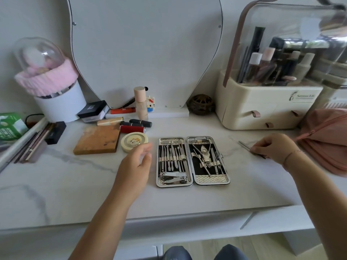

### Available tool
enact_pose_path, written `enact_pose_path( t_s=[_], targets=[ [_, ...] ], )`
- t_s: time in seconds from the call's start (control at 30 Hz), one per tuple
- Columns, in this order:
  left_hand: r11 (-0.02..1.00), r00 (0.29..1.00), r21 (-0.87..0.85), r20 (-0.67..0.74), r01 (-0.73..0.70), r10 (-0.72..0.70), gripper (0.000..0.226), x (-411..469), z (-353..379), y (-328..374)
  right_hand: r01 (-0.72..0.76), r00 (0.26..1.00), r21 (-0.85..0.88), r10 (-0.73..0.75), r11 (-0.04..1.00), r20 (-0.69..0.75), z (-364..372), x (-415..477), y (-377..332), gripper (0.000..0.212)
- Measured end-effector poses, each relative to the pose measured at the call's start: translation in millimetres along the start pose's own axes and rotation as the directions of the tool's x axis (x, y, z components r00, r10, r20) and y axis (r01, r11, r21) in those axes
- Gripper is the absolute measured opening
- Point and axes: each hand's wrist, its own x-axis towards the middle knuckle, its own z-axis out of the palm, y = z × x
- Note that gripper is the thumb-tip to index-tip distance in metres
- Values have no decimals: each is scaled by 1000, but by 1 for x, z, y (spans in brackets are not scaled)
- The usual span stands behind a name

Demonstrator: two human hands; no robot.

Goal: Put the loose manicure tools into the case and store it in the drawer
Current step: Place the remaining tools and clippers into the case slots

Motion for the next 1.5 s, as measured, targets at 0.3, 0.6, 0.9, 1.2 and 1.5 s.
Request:
enact_pose_path(
  t_s=[0.3,0.6,0.9,1.2,1.5],
  targets=[
    [1000,1000,6,29,-2,2,33,0,0,-2,38,999,-155,-42,987,-23,8,3,0,21],
    [994,989,-33,109,-101,104,37,-4,-1,6,84,989,-136,-100,987,-112,13,-6,1,11],
    [987,974,13,167,-159,155,49,-4,5,3,116,968,-89,-133,989,-212,21,-10,5,6],
    [967,930,23,282,-253,236,53,-9,3,9,172,939,90,-136,981,-316,23,1,34,30],
    [970,930,21,289,-242,226,51,-8,3,10,252,927,185,-182,950,-327,31,9,37,11]
  ],
)
